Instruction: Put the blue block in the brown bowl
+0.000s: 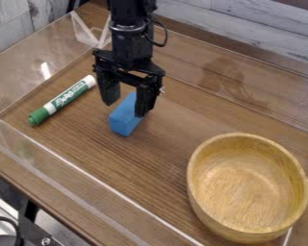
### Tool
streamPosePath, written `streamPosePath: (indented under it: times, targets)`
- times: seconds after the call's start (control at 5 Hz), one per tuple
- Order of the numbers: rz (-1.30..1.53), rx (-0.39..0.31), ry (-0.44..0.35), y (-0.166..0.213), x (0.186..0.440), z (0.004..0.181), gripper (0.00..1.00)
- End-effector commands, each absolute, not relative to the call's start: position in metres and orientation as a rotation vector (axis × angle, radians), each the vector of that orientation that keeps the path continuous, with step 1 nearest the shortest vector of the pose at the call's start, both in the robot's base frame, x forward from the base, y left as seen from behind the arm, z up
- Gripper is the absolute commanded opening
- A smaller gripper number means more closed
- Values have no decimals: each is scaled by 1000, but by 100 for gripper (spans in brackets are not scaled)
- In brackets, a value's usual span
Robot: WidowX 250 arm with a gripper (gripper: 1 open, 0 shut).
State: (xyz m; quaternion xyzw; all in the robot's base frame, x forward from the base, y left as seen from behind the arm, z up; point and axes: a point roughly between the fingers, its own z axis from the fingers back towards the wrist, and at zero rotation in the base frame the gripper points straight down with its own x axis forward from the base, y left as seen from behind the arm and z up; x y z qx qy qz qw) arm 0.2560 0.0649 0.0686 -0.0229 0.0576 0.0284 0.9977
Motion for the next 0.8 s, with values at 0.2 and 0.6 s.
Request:
streamPosePath:
  times: [0.2, 0.6]
  targets:
    - [67, -51, 44, 73, 260, 80, 100]
    - [70, -66, 20, 76, 260, 80, 100]
